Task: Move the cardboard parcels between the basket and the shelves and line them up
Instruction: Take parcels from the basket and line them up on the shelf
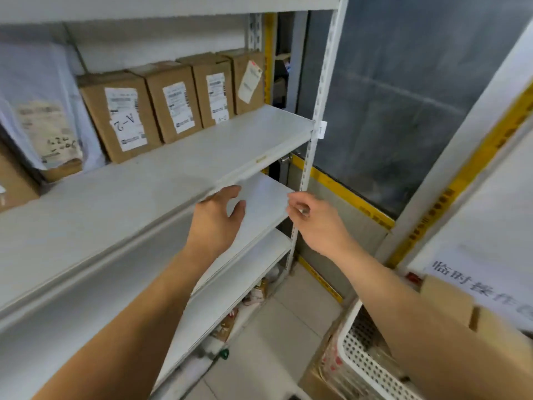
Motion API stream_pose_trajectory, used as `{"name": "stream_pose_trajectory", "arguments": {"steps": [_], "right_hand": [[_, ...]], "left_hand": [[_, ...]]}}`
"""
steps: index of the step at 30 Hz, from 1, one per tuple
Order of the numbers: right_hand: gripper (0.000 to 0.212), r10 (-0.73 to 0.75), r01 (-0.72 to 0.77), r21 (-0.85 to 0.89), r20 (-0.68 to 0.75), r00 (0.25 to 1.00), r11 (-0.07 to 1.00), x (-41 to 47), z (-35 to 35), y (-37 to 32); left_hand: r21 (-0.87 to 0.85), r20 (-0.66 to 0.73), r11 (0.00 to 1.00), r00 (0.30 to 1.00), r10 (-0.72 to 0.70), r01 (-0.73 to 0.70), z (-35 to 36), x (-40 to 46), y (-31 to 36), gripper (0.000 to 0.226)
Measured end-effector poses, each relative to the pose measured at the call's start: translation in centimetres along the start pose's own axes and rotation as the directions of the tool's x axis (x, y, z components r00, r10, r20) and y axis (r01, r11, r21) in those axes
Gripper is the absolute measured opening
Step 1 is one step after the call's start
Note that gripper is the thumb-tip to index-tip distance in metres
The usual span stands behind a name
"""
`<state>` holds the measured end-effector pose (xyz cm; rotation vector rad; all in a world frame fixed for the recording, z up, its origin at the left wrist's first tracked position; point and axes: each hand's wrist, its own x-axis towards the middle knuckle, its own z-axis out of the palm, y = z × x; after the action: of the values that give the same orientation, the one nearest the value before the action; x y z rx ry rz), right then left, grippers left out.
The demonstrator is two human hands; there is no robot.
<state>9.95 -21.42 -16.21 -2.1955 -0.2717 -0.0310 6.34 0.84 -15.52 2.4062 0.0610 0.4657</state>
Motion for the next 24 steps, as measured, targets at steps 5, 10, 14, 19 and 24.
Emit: {"name": "stream_pose_trajectory", "arguments": {"steps": [5,10,14,19,24], "right_hand": [[0.035,0.184,-0.193,-0.114,-0.085,0.979,0.975,-6.4,-6.4,8.3],[0.025,0.372,-0.385,-0.101,-0.124,0.92,0.917,-13.6,-12.1,16.7],[0.035,0.479,-0.497,-0.06,-0.187,0.858,0.866,-18.5,-17.0,23.3],[0.046,0.598,-0.608,-0.003,-0.177,0.781,0.794,-22.6,-21.6,31.6],[0.056,0.703,-0.702,0.059,-0.135,0.698,0.709,-23.4,-22.7,37.0]], "left_hand": [[-0.062,0.208,0.996,0.976,0.069,-0.057,8.4,-1.9,5.9,0.039],[-0.04,0.41,0.994,0.906,0.109,-0.101,18.1,-4.9,12.3,0.042],[-0.034,0.558,0.992,0.821,0.117,-0.118,25.8,-7.5,17.8,0.046],[-0.007,0.658,0.993,0.747,0.095,-0.12,34.5,-10.8,22.3,0.045],[0.01,0.734,0.995,0.676,0.061,-0.1,41.3,-12.4,23.8,0.05]]}}
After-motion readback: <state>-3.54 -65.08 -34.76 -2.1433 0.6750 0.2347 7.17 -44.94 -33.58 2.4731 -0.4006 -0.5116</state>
